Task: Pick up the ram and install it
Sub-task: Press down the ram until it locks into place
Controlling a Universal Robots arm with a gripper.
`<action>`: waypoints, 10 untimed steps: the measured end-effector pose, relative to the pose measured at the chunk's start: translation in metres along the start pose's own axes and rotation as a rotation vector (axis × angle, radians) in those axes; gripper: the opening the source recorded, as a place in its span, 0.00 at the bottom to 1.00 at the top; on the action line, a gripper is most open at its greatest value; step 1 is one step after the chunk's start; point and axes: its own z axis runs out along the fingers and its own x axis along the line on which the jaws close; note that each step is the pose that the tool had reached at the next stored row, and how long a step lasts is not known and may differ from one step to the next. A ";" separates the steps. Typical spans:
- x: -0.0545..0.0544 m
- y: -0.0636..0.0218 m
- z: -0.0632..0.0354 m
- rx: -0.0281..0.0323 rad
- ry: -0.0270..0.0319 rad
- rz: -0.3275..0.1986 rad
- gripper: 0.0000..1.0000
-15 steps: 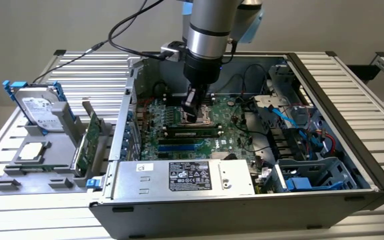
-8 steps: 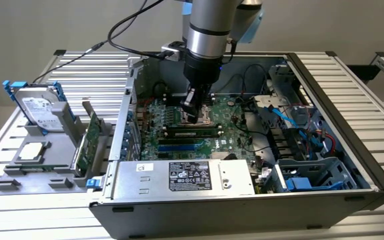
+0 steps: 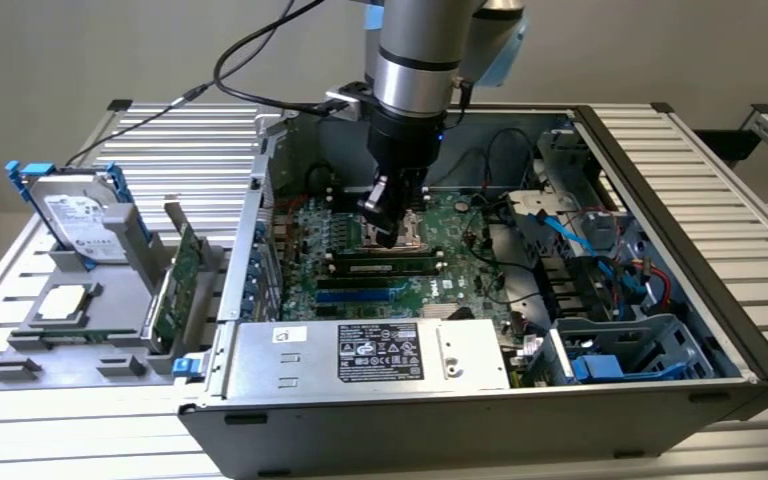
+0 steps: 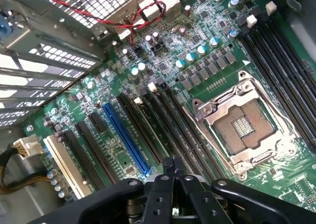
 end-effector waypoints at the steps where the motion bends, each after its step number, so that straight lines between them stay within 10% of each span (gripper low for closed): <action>1: 0.000 0.0000 0.0000 -0.0011 -0.0006 0.013 0.11; 10: 0.000 0.0000 0.0001 -0.0133 -0.0070 0.157 0.11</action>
